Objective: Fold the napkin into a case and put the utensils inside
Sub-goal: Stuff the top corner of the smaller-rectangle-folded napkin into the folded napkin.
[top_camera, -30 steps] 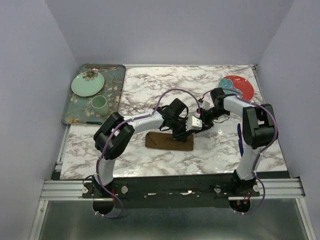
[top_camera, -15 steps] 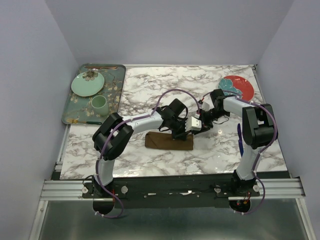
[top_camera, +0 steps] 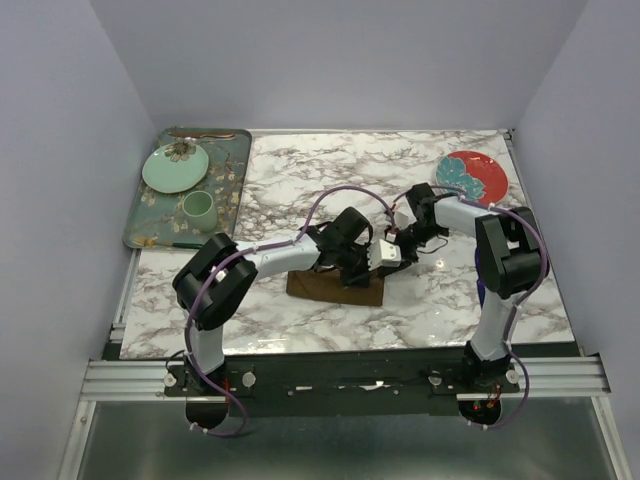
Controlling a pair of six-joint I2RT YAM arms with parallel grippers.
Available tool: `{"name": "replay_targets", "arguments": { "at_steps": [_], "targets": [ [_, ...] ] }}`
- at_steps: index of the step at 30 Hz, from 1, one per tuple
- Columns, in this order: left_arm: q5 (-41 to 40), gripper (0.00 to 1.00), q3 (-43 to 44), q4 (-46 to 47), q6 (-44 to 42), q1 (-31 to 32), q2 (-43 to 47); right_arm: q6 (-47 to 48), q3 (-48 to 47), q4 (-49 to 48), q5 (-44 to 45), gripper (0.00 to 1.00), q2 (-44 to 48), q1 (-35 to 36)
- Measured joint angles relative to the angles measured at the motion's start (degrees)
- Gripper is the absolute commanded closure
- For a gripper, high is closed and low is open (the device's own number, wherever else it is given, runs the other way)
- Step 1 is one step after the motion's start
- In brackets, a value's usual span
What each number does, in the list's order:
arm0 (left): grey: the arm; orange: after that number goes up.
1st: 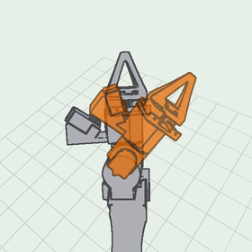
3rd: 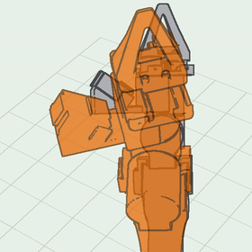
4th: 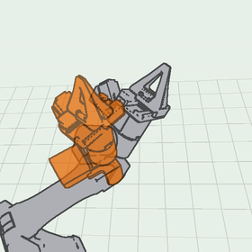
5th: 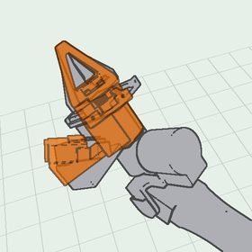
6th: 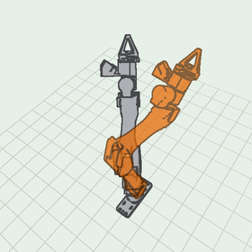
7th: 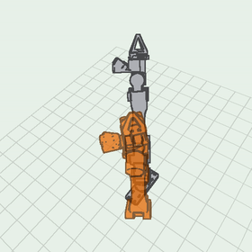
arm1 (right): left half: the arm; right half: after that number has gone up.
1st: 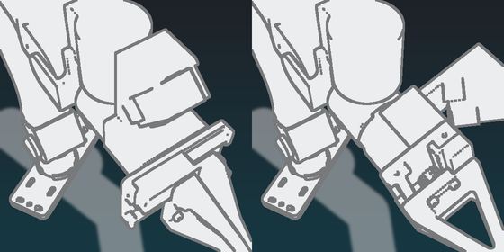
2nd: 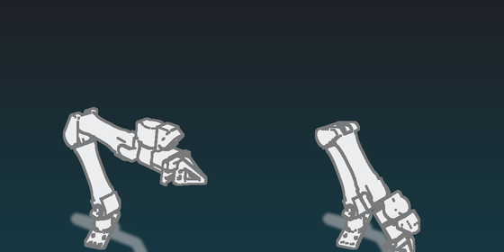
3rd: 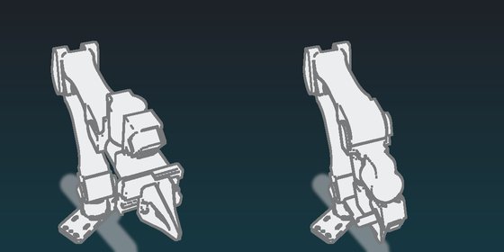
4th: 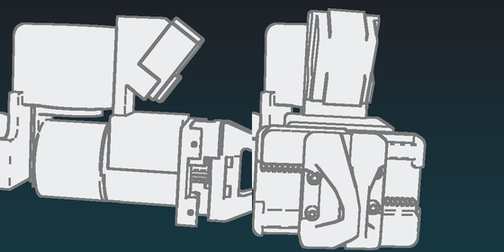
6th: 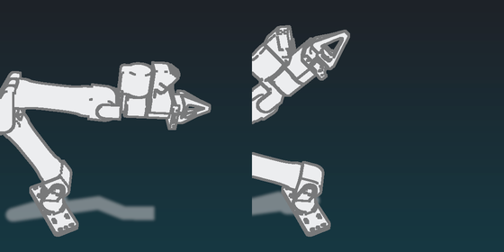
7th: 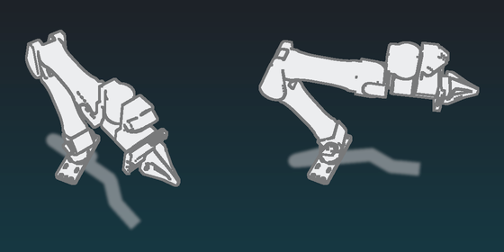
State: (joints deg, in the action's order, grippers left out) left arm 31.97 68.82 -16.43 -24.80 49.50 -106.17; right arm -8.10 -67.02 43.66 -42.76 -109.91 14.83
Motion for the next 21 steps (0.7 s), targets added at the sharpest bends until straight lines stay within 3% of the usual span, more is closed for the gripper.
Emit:
{"name": "replay_targets", "arguments": {
  "at_steps": [11, 21],
  "targets": [
    [-2.62, 0.98, -0.94, 0.42, 7.98, 0.24, 0.24, 1.64, -2.49, 2.34, 3.15, 0.84, -4.20, 1.92],
    [-4.61, 1.00, -2.43, 2.25, 16.06, 0.07, 0.66, 2.19, -3.30, 2.80, 3.54, 0.76, -0.07, 2.45]
  ]
}}
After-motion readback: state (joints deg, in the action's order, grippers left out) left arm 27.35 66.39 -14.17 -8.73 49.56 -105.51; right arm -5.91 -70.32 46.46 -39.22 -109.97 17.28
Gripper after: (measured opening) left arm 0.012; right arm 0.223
